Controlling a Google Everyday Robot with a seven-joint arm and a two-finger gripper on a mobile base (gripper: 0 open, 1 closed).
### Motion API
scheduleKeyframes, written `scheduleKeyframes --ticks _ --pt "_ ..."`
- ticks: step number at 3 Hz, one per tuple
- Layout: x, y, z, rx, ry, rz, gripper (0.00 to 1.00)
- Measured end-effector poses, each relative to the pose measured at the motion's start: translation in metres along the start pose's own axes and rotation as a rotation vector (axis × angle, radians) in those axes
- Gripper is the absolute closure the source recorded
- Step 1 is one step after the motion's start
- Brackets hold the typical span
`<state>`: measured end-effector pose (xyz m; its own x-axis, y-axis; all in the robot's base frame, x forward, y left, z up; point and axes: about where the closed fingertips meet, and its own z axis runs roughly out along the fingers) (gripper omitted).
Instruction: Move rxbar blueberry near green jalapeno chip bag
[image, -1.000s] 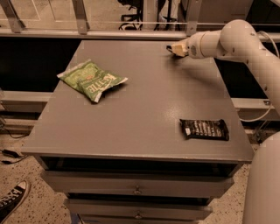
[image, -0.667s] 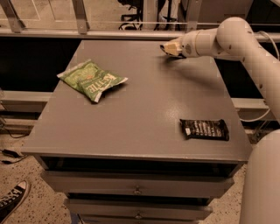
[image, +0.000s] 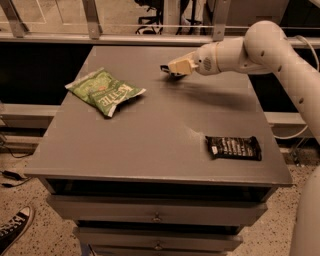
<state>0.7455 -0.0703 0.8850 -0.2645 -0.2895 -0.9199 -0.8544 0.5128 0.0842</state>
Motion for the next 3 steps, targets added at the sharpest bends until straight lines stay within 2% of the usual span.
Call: scheduleKeyframes --ticks 1,3 --pt "0.009 0.045 -0.005 -0.114 0.023 0.041 1.0" --pt "0.022 0.098 -0.007 -0.251 0.051 0.093 1.0"
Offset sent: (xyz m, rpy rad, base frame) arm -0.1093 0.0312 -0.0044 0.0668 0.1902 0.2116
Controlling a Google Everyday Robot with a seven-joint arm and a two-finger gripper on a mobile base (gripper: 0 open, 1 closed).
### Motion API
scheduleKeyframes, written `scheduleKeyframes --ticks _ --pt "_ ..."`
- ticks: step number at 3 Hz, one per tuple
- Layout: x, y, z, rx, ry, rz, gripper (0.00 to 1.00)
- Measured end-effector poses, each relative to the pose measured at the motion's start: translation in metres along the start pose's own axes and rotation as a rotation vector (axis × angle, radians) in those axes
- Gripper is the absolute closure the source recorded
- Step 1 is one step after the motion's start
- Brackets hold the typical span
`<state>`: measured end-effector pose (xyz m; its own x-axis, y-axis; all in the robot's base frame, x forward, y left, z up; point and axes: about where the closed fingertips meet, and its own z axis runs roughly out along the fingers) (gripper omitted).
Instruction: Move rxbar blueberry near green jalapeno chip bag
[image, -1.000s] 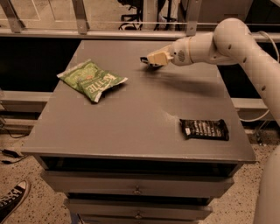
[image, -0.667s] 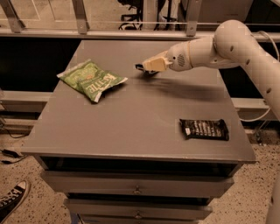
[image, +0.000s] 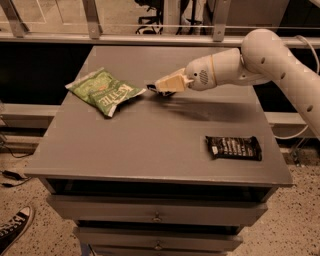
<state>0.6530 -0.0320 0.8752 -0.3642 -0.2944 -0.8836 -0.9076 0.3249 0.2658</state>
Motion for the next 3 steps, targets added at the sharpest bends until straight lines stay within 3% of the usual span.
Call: scheduleKeyframes --ticks 2,3 --pt "0.009 0.02 0.025 -0.094 0.024 0.018 0.6" --pt "0.009 0.024 0.039 -0.121 0.02 0.021 0.28"
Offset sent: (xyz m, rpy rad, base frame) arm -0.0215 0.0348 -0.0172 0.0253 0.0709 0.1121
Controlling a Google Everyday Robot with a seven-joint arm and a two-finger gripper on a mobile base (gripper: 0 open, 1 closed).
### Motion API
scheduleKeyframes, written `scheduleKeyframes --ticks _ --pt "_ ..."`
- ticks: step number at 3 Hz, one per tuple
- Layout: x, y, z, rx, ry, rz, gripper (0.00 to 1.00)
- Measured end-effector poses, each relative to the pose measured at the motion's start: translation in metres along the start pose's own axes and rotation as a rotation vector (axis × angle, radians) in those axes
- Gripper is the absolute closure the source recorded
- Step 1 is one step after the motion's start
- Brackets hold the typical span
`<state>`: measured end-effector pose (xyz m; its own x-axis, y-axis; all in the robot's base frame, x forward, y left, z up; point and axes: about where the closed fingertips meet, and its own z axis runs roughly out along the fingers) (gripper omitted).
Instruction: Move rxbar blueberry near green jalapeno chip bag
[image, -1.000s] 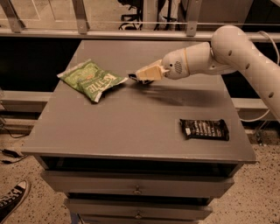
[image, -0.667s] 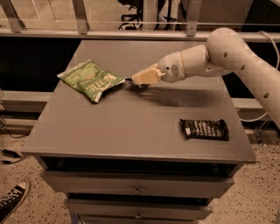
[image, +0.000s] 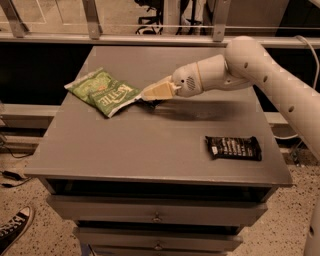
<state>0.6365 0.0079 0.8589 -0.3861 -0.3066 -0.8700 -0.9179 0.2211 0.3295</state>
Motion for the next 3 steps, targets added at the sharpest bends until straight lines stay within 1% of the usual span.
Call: scheduleKeyframes --ticks 1,2,3 --pt "-0.002 -0.001 0.004 0.0 -0.004 -0.003 0.0" --pt "-0.002 -0.002 0.003 0.005 -0.004 -0.004 0.0" --pt "-0.021 -0.027 -0.051 0.194 -0.034 -0.083 0.0"
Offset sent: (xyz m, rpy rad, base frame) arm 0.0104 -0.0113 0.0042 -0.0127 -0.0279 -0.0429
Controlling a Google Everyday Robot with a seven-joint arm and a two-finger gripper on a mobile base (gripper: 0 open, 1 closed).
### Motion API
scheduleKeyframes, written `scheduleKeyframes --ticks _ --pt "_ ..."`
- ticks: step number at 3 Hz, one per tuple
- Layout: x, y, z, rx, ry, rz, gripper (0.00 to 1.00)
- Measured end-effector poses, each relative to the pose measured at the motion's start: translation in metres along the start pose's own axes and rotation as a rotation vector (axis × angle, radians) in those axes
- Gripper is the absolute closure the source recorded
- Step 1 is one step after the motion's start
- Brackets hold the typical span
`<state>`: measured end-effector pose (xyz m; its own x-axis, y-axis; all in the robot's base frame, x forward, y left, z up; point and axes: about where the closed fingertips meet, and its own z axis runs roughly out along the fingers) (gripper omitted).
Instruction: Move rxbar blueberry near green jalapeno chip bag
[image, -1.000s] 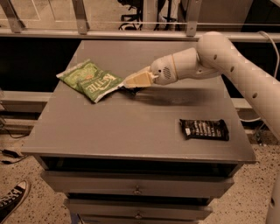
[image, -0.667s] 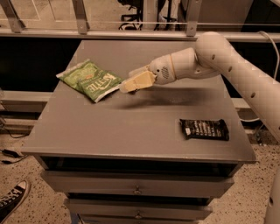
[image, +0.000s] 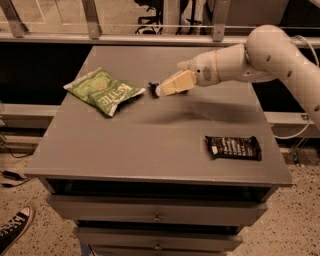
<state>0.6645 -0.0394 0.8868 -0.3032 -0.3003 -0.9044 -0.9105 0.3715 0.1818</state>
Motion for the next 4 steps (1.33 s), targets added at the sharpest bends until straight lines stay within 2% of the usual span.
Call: scheduleKeyframes --ticks 1,2,3,4 --pt "-0.015 -0.021 -0.04 0.127 -0.033 -0.049 0.0" --pt "-0.025 -0.035 -0.067 0.204 -0.071 -0.1 0.0" --pt "-0.024 -0.054 -0.105 0.282 -0.113 -0.198 0.0" --pt "-0.026 -0.05 -0.095 0.265 -0.108 -0.189 0.0"
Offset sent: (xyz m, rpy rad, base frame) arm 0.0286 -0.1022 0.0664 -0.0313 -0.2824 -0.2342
